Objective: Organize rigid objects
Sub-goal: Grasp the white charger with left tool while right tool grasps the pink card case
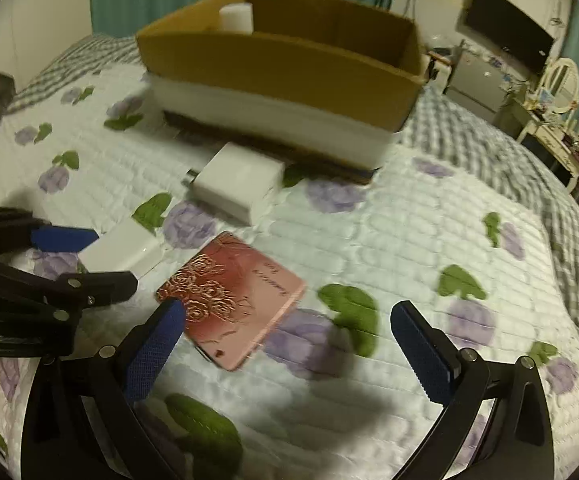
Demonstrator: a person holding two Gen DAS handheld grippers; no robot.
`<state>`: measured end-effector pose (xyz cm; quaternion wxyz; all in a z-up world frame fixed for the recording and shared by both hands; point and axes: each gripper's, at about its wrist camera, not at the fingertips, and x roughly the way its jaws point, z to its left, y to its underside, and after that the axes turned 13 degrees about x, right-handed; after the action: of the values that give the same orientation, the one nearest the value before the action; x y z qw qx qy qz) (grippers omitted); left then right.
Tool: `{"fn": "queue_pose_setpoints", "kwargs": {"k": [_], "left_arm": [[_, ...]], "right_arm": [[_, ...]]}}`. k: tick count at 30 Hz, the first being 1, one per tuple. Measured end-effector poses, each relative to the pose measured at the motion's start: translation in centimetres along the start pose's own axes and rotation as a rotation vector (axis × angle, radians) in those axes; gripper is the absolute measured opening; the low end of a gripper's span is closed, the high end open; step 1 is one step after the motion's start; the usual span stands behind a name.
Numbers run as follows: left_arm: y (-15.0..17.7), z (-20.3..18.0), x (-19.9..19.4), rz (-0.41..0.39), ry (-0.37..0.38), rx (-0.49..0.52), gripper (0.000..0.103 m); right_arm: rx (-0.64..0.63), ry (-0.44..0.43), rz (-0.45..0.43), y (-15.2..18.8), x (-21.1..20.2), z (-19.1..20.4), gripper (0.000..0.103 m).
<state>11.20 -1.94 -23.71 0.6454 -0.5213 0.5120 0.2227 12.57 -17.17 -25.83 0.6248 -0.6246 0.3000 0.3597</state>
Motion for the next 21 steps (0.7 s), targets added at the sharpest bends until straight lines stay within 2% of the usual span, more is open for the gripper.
{"fn": "queue_pose_setpoints", "kwargs": {"k": [1, 5, 7, 10, 18, 21], "left_arm": [[0.2, 0.6, -0.3, -0.004, -0.005, -0.008, 0.045], [0.1, 1.7, -0.2, -0.014, 0.019, -0.030, 0.045], [-0.1, 1.8, 0.1, -0.012, 0.008, -0.020, 0.045], [-0.6, 2.4, 0.5, -0.023, 0.039, -0.056, 0.045], [-0.7, 2.5, 0.2, -0.053, 0.032, -0.042, 0.042], [-0.7, 2.4, -0.1, -0.067, 0.020, -0.040, 0.041]], "right_arm": [[0.002, -0.006, 0.014, -0.1, 0.5, 0.2, 0.103], [0.037, -0.028, 0.057, -0.8, 1.9, 0.7, 0.103], [0.055, -0.044, 0.072, -1.0, 2.4, 1.0, 0.103], [0.083, -0.031, 0.090, -1.3, 3.1, 1.3, 0.103], [0.331, -0.060, 0.134, -1.7, 3.2, -0.7, 0.103], [0.293, -0.041, 0.159, -0.8, 3.0, -0.1, 0.102]]}}
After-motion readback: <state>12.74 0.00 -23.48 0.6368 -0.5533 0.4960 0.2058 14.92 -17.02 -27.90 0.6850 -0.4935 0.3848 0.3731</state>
